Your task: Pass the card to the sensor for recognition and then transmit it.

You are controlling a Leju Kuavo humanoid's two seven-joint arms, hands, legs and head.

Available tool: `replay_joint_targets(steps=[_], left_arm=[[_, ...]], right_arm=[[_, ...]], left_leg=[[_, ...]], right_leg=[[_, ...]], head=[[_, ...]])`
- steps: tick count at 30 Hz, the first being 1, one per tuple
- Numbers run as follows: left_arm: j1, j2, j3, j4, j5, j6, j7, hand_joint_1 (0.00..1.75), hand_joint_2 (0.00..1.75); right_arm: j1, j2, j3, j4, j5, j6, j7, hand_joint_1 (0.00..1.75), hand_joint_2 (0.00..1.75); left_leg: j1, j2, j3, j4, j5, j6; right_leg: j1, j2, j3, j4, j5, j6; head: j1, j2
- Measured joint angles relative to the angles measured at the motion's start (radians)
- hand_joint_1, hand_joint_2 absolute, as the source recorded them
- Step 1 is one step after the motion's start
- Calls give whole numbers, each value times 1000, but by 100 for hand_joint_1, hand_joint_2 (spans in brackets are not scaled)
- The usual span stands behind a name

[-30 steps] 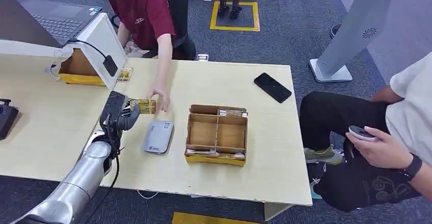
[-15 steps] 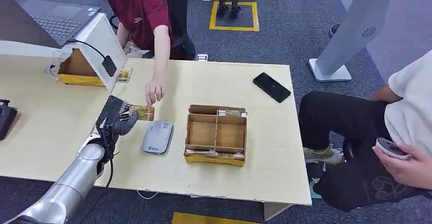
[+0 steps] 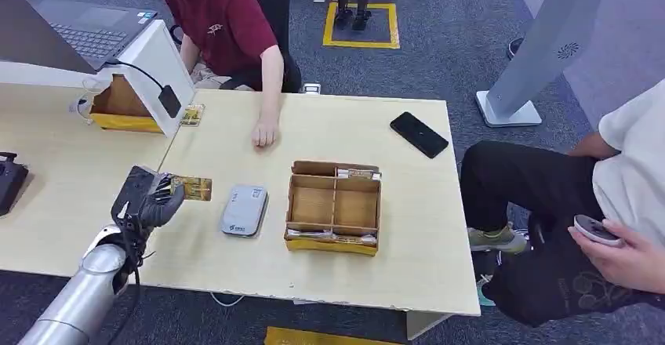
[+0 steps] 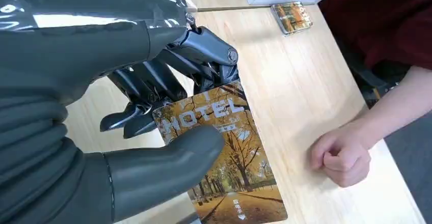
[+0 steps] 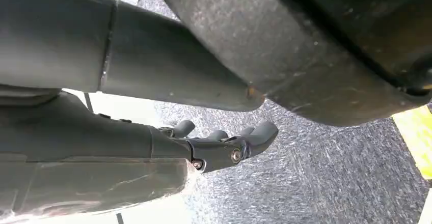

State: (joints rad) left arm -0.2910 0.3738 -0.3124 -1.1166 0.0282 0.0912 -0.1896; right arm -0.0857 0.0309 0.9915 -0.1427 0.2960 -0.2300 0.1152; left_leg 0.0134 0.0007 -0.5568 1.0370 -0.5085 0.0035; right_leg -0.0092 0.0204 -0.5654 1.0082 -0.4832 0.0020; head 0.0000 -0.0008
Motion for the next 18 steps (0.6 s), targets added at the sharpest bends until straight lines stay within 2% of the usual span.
replay_joint_targets(steps=[11, 18], left_arm=[[36, -12, -2, -32, -57, -26, 1, 175, 175], [33, -45, -29, -48, -97, 3, 18, 175, 175]], right_arm=[[0, 0, 0, 0, 0, 0, 2, 0, 0], [0, 0, 0, 0, 3, 0, 4, 0, 0]], left_leg=[[0, 0, 0, 0, 0, 0], [0, 0, 0, 0, 0, 0]], right_leg=[[0, 0, 0, 0, 0, 0], [0, 0, 0, 0, 0, 0]], head=[[0, 0], [0, 0]])
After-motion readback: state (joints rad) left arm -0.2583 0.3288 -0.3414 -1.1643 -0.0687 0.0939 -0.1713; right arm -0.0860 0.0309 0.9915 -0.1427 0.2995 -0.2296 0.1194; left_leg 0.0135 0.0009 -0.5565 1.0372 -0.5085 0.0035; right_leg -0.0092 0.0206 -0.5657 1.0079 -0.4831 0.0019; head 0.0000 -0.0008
